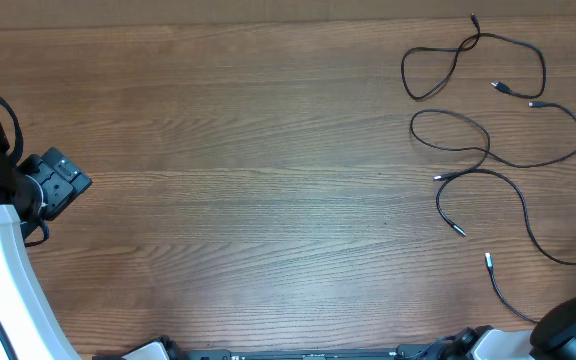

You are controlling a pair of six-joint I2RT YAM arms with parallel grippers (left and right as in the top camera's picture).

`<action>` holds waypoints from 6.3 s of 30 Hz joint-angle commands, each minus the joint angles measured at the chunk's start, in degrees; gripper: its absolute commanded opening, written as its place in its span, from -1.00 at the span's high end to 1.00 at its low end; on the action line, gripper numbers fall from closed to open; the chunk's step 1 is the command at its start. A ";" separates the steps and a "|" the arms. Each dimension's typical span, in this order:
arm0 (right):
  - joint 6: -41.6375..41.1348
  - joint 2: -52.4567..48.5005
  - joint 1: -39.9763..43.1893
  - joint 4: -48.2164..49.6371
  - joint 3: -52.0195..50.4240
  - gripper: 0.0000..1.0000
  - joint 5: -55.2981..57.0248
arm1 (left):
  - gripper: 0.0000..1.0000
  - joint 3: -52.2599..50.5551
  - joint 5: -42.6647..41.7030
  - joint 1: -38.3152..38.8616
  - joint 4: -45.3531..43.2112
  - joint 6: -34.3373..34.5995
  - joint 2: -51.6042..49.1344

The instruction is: Untangle cables

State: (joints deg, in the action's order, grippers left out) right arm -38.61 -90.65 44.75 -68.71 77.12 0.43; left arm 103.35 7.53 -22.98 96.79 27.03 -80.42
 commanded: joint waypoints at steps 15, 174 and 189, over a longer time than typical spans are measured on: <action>13.79 0.09 -24.50 7.37 -11.23 -0.90 -10.38 | -0.99 -0.22 -0.07 -0.24 0.00 0.85 -0.09; 14.49 -5.20 -7.32 -0.04 -0.50 -1.00 -5.92 | -0.99 -0.22 -0.07 -0.24 0.00 0.85 -0.09; 6.64 -5.40 9.75 4.28 -0.57 -1.00 -4.37 | -0.99 -0.22 -0.07 -0.24 0.02 0.85 -0.09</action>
State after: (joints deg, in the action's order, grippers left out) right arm -30.76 -97.23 54.72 -65.14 75.64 -5.52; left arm 103.35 7.53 -22.98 96.71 27.03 -80.42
